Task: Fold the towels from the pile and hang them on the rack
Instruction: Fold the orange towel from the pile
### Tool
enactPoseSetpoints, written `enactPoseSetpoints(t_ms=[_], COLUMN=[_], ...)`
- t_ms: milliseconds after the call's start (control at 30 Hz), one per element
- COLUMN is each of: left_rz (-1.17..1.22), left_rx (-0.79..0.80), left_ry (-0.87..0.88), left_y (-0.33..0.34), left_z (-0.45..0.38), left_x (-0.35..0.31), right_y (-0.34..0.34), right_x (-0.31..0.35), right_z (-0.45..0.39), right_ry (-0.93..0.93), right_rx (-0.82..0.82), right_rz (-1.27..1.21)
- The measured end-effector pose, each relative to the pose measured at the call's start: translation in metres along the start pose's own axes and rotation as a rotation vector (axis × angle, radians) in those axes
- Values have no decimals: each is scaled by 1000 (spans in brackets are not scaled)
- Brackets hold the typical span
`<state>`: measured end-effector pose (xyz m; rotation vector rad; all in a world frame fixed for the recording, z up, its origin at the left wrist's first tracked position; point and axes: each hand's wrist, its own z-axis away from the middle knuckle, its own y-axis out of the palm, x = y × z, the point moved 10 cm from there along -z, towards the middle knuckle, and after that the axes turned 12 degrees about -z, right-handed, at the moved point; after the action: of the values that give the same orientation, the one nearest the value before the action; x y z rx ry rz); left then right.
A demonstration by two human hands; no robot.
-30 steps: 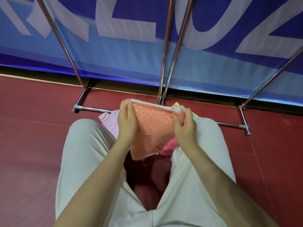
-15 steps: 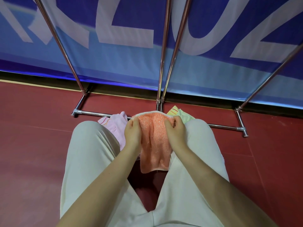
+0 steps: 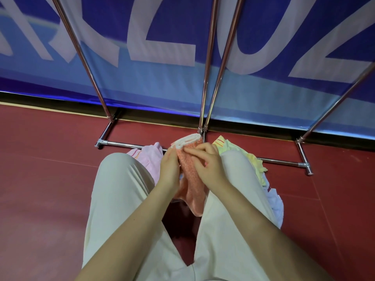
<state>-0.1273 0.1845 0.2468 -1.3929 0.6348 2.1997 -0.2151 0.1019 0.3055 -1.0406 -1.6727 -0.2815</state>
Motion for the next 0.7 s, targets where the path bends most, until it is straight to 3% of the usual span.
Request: enactPoseSetpoints(t_ms=[100,200,267,367,533,633,700], left_rz=[3,58,-16,-63,-132,-239,-172], left_rx=[-81,-20,4,-23,174,149,106], left_ry=[-20,-12,10,18,132,214,182], left_y=[-11,-12,-12,-15,12,14,9], left_z=[-10,-21,-25,-21,-4,-2,-2], left_x=[1,-2,-3,-7,-23,-26,-28], right_y=[-7,1,9,7,-6,-9,-7], right_x=[-9,-42,-53,-54,-53,-49,-46], right_z=[-2,1,4,6,7,10,9], right_ry=[71,405,533,556,532,517,518], right_rx=[-89,-54,8,-7,-140,-174,-153], right_rz=[-18,-225,-293,-293,-325,-334,-415])
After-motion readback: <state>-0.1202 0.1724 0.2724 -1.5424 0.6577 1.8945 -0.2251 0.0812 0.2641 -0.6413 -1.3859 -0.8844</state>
